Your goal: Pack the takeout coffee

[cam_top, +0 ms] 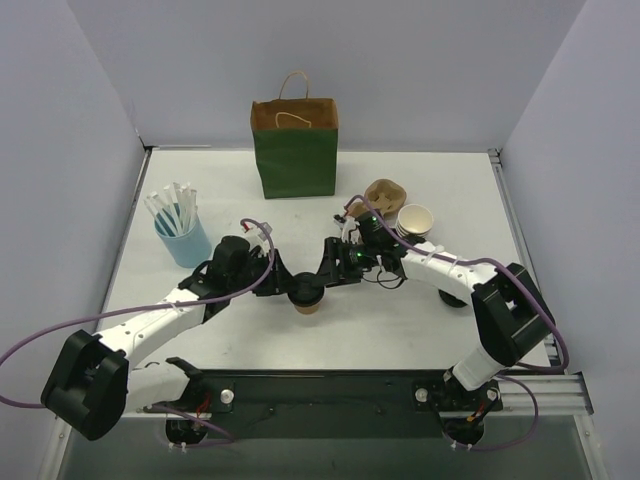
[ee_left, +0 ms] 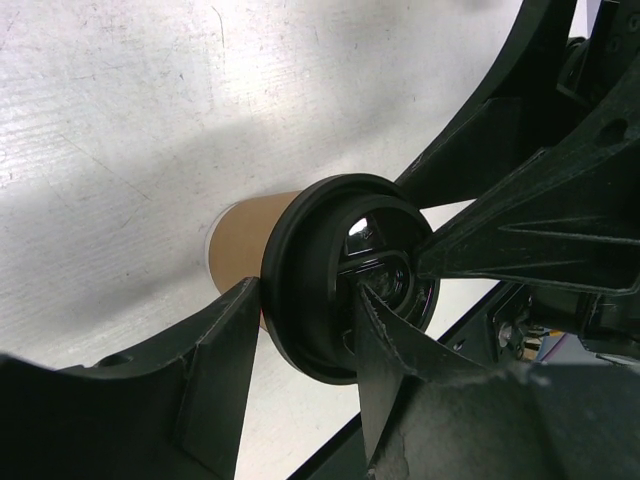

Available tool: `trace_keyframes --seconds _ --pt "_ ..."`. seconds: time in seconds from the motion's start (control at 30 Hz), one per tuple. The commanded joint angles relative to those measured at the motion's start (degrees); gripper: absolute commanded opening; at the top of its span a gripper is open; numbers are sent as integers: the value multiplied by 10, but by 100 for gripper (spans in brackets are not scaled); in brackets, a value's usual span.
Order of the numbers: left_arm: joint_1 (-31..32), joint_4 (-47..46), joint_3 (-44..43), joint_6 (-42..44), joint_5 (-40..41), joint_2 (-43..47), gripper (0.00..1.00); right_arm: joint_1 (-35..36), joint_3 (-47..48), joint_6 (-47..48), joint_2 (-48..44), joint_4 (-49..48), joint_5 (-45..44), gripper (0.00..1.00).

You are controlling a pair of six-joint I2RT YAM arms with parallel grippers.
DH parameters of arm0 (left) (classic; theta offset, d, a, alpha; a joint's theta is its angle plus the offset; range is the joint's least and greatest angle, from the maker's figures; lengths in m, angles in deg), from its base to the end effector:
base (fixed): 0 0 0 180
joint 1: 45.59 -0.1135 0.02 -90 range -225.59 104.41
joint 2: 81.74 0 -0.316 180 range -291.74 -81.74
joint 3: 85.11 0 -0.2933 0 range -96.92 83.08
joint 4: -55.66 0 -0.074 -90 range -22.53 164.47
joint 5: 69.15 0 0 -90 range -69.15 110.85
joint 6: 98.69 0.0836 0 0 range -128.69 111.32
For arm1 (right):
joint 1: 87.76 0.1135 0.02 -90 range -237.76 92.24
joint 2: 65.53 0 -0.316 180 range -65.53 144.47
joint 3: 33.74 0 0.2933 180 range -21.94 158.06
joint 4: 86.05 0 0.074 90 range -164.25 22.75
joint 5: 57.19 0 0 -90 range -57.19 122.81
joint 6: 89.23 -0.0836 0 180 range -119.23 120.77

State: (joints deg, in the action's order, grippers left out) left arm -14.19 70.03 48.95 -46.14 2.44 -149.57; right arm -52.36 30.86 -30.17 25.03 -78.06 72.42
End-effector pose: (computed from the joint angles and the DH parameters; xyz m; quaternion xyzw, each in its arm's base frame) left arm 0.2394 -0.1770 0.2061 0.0257 0.8831 -0.3699 0.2873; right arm 0.2965 0.2761 0.2238 -0.1914 0.8237 0.4922 0.2064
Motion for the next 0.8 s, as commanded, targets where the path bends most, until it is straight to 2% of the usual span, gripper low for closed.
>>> trace_keyframes --seconds 0.0,0.07,0.2,0.47,0.77 --pt "2 -1 33 -13 33 16 50 -13 28 -39 -6 22 -9 51" --pt "2 -5 42 -20 39 21 50 -16 30 -49 -13 21 -9 56" --pt "4 -10 46 -24 40 24 50 -16 23 -70 -30 9 -2 58" --pt "6 -18 47 -32 41 32 50 -10 -23 -115 -64 -44 11 58" --pt "8 -17 59 -36 48 27 50 10 -42 -109 -60 -29 -33 58"
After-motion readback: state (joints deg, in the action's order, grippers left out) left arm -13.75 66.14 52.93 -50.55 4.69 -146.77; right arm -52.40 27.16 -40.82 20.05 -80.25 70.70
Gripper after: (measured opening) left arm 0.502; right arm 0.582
